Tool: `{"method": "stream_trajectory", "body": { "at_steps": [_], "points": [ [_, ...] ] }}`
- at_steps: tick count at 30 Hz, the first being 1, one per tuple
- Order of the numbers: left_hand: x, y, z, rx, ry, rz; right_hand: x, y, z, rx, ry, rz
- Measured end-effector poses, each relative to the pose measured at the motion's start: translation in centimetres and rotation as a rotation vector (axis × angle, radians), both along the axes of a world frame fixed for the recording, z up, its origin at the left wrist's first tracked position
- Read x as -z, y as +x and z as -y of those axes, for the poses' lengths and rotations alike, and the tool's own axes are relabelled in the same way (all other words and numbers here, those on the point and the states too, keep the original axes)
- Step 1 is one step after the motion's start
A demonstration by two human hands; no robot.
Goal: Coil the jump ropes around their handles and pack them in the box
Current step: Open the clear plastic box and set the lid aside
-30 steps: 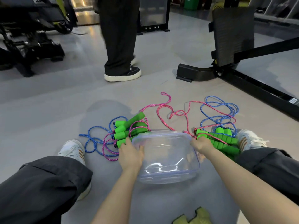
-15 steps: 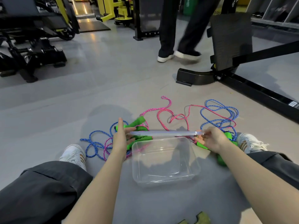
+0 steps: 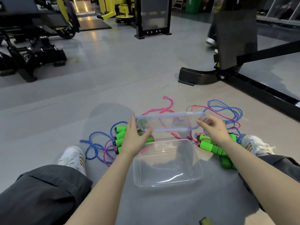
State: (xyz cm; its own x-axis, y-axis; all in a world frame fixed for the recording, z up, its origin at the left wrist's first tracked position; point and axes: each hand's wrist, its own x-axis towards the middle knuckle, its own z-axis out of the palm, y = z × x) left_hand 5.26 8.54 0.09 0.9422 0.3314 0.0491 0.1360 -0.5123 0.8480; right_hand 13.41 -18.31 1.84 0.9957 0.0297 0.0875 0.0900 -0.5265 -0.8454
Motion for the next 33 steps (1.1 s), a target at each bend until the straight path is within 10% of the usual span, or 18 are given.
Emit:
{"method": "stream_trajectory", "body": {
  "at_steps": [6,10,13,18,26,33],
  "points": [
    [2.6,-0.6,0.2,0.138,0.751,0.078,-0.5,0.4,0.2,0.088,-0.124,0.109],
    [5.4,-0.6,1.5,0.265,1.033,-0.058,-0.7,0.6,0.8,0.139,0.190,0.009],
    [6.6,-0.6,2.4,0.348,1.096,-0.295,-0.2,0.7,1.6,0.180,0.283,-0.045],
    [7.4,-0.5,1.5,0.313,1.101,0.112,1.5,1.3,3.4,0.303,0.400,-0.064],
    [3.2,-2.5,-1.1,0.201,0.921,0.231,0.5,1.6,4.0,0.524,0.400,0.100],
    [0.0,-0.8,-1.0,0.192,0.938,0.425,0.1,0.9,5.4,0.084,0.286,-0.262]
  ]
}}
